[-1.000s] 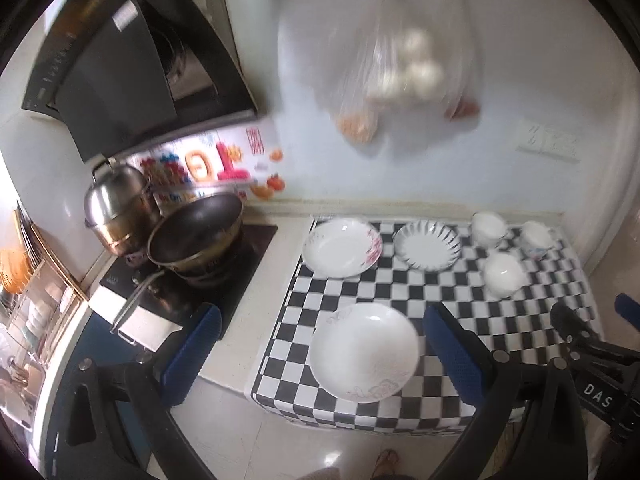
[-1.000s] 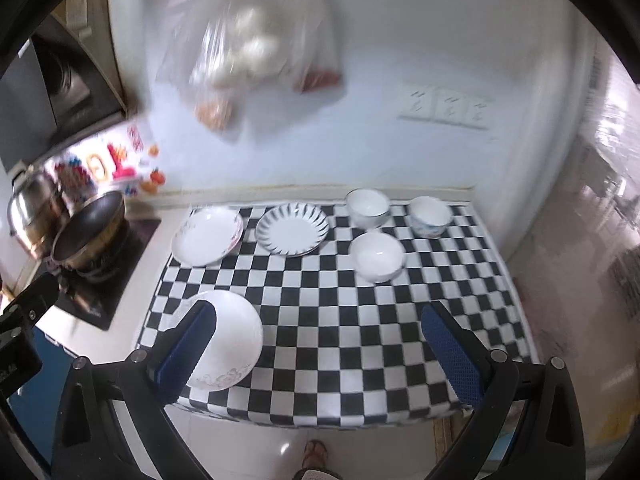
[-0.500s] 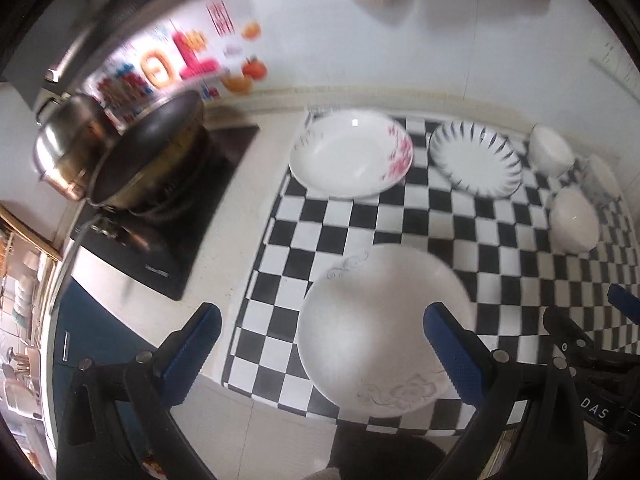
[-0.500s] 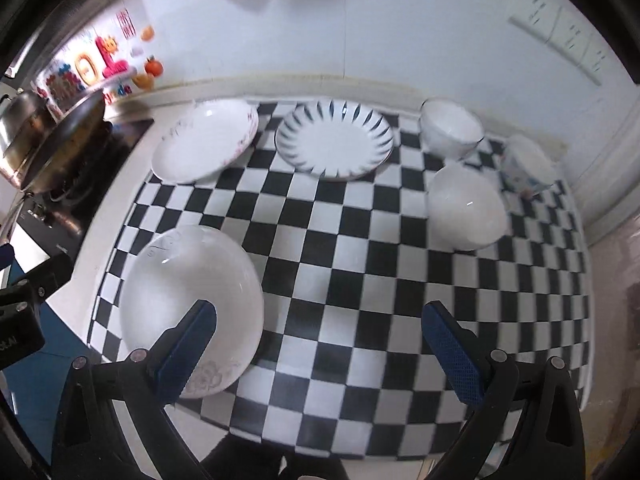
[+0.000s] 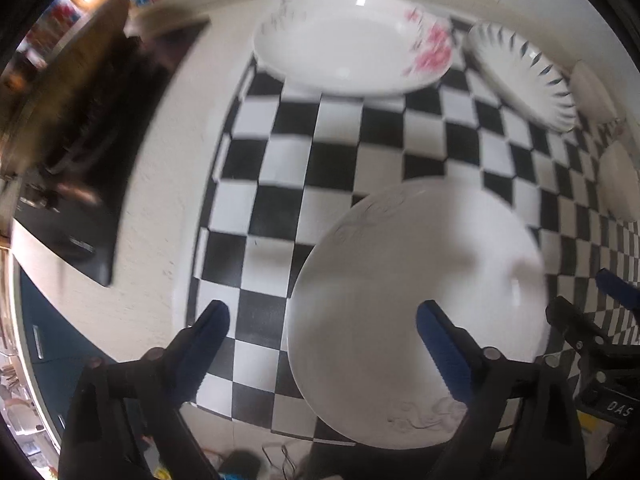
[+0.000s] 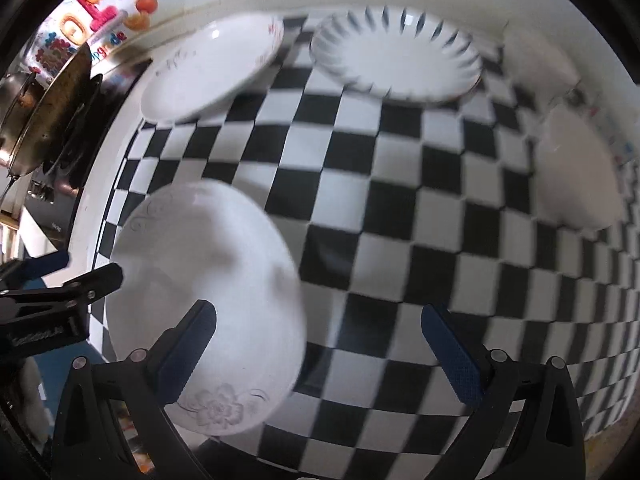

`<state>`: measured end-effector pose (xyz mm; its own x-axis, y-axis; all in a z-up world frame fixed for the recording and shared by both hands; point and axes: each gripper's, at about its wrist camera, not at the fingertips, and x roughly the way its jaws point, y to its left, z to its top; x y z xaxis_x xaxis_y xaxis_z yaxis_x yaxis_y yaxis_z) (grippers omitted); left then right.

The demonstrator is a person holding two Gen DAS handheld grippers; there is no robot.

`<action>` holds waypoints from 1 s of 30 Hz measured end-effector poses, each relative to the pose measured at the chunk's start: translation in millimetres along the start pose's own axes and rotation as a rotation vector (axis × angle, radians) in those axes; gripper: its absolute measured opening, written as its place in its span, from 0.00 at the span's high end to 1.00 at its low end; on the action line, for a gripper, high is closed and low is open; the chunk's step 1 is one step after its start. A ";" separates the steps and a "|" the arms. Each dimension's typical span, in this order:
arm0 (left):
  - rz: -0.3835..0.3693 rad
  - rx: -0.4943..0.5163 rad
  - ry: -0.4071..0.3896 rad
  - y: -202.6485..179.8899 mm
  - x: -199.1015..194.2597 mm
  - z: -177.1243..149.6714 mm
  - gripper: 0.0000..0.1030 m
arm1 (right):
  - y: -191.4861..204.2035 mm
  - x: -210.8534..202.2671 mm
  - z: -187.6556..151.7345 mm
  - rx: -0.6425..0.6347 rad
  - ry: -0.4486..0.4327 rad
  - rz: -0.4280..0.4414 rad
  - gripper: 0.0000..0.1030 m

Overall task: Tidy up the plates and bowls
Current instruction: 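Lower both tools and grasp the plain white plate's rim with both grippers, then lift the plain white plate and carry it toward the pink-flowered plate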

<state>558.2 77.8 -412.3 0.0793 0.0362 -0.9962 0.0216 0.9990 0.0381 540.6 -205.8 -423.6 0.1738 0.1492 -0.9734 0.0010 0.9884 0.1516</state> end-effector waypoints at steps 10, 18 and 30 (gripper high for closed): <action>-0.178 0.009 0.137 21.6 46.0 4.5 0.53 | -12.9 48.6 1.0 0.181 0.174 0.209 0.13; -0.207 0.064 0.124 15.3 39.0 16.5 0.65 | -5.4 47.8 4.0 0.181 0.182 0.213 0.43; -0.186 0.137 0.103 -7.3 29.9 3.2 0.66 | -16.9 44.8 -5.6 0.182 0.150 0.173 0.77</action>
<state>563.6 71.5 -442.1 -0.0402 -0.1384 -0.9896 0.1616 0.9764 -0.1431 542.8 -215.7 -470.8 0.0392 0.3312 -0.9427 0.1633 0.9287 0.3330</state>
